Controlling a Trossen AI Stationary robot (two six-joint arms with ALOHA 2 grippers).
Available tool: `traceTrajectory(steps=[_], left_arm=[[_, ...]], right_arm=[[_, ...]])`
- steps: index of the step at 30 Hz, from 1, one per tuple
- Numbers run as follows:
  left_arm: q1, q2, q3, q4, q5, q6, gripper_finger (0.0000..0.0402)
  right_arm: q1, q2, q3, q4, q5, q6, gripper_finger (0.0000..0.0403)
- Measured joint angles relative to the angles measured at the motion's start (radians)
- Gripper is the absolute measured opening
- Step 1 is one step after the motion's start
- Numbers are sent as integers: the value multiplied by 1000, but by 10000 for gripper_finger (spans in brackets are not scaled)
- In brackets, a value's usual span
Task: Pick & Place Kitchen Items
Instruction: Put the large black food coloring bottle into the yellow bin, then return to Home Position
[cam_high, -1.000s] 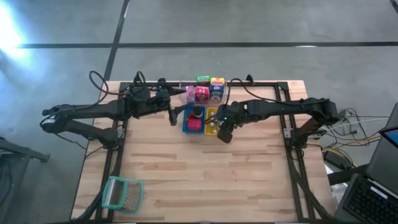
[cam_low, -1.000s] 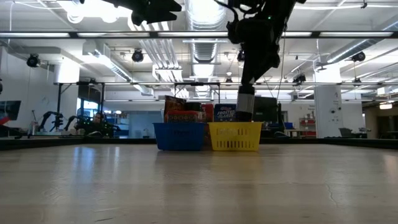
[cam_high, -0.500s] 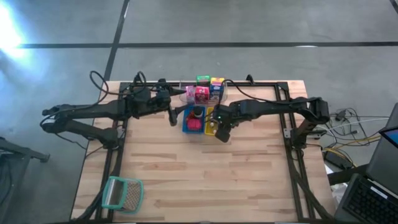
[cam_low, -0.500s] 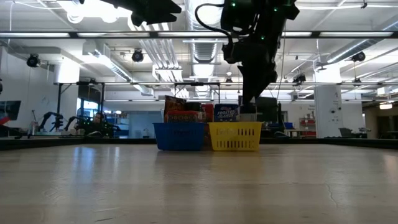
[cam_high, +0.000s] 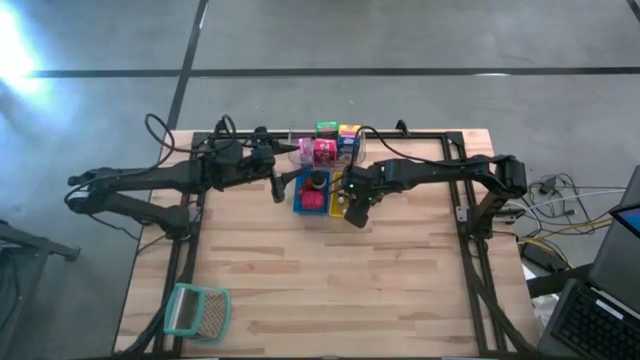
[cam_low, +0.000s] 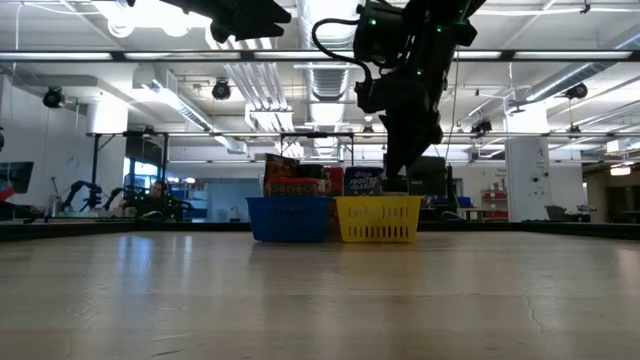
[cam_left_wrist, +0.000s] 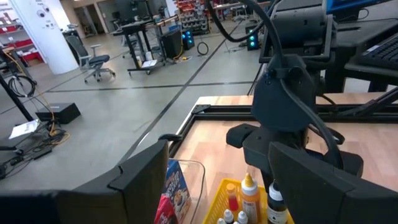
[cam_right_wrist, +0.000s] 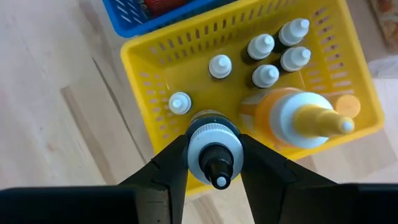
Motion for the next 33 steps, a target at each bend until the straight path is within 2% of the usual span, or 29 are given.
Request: traceTrajectory(steps=[5,13,25,33], left_arm=[[0,0,0,0,0,0,282],[0,0,0,0,0,0,282],[0,0,0,0,0,0,282],[0,0,0,3,0,0,282]], right_arm=[[-6,0,-11,5,-1,-7,114],[-12,0,-18,8,-2,-6,157],[-11,-15,-9,-2,-2,-18,144],[-11,-79,17,-6,-1,-51,184]])
